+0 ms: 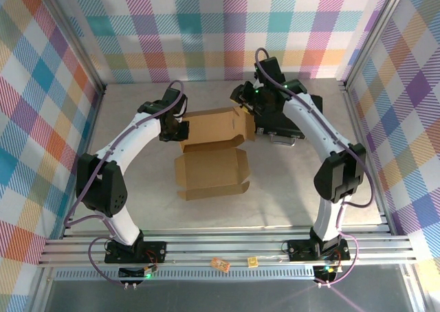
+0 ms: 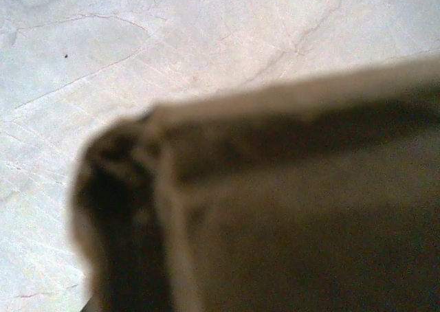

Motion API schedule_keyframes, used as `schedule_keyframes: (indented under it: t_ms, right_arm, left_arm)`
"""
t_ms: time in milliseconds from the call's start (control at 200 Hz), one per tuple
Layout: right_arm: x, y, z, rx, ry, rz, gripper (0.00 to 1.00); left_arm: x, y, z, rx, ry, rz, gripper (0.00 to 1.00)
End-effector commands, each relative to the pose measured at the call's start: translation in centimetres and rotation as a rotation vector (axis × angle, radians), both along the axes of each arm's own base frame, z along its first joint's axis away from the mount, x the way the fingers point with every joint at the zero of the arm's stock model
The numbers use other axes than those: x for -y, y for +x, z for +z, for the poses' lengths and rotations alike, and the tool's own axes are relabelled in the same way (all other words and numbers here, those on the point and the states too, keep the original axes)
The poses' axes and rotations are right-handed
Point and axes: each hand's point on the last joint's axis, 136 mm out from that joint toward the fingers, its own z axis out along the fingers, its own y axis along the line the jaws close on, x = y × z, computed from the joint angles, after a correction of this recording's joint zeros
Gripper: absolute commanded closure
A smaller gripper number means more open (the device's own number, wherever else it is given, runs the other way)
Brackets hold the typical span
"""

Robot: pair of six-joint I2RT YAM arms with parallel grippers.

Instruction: Fold the paper box

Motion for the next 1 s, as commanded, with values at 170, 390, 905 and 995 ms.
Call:
schedule_keyframes:
  t_ms: [170,390,905,995]
  right_arm:
    - [-0.8,-1.5,-0.8,-0.097,0.017,0.010,0.57]
    - [-1.4,-1.9,-1.7,-0.124,0.044,0.014,0.57]
    - [-2.1,-1.8,-0.6,-0.121,0.100,-0.023,0.95]
    - [-0.8,-2.2,0.7,-0.054,0.060,-0.038,0.85]
  left_arm:
    - [0.5,0.1,2.1,0.045,-0.005,-0.025,1.00]
    - [0.7,0.1,2.2,0.047,-0.008,-0.032,1.00]
    - [0.8,-0.4,2.8,0.060,-0.003,-0.031,1.00]
    - [0.8,-0.5,2.9,0.059,-0.007,-0.029,1.00]
